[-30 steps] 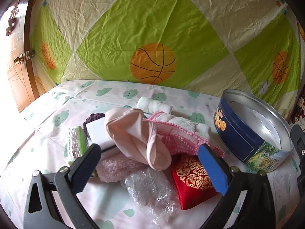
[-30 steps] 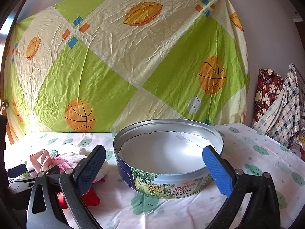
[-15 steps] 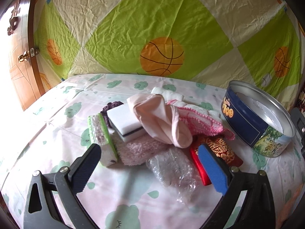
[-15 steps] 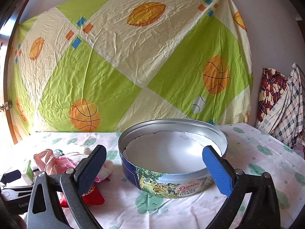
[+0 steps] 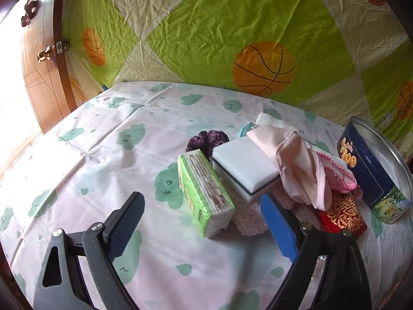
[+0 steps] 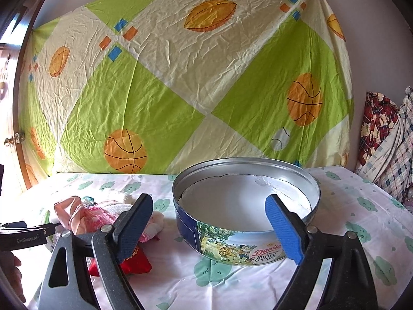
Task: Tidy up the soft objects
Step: 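Grasp the green tissue pack with the left tool while the right tool grasps the pink cloth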
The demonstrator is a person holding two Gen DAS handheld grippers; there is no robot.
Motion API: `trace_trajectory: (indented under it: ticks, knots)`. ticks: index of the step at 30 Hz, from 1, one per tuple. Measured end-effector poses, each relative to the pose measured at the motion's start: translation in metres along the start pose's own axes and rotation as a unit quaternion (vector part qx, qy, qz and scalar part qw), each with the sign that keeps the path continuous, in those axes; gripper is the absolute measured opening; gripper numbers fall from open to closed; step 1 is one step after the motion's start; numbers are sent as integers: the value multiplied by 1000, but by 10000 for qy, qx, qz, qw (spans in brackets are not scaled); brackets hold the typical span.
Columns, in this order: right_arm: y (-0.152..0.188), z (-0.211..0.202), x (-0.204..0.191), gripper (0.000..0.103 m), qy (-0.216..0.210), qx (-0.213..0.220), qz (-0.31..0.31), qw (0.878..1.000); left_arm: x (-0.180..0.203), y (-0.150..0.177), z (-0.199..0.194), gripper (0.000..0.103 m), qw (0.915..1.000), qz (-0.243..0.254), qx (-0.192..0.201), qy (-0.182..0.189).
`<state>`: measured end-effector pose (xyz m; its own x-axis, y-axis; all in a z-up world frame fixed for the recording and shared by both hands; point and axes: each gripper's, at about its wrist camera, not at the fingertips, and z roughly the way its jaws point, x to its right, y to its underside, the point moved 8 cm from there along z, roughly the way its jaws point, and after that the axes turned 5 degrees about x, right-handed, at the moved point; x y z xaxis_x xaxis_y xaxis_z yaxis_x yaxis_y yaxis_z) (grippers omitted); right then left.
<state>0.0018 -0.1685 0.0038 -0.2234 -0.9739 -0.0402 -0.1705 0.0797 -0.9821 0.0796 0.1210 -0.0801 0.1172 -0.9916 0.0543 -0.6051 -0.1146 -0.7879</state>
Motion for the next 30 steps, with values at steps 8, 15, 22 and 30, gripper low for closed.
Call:
trace_trajectory:
  ticks: [8,15,22,30]
  knots:
    - [2,3,-5,91,-140,-96,-13,9999,-23,8,15,72,9968,-519,-478,369]
    - [3,3,-9,91,-178,-103,-69,9998,-35,-1,6,72,9963,-610,-439,417]
    - [3,4,-11,91,-203,-141,-66,9997,-45,0,24,72,9974,-261,-666,-68]
    - [4,5,-18,91,-402,-223,-157,9988,-31,14,37,63,9960,49,-893,1]
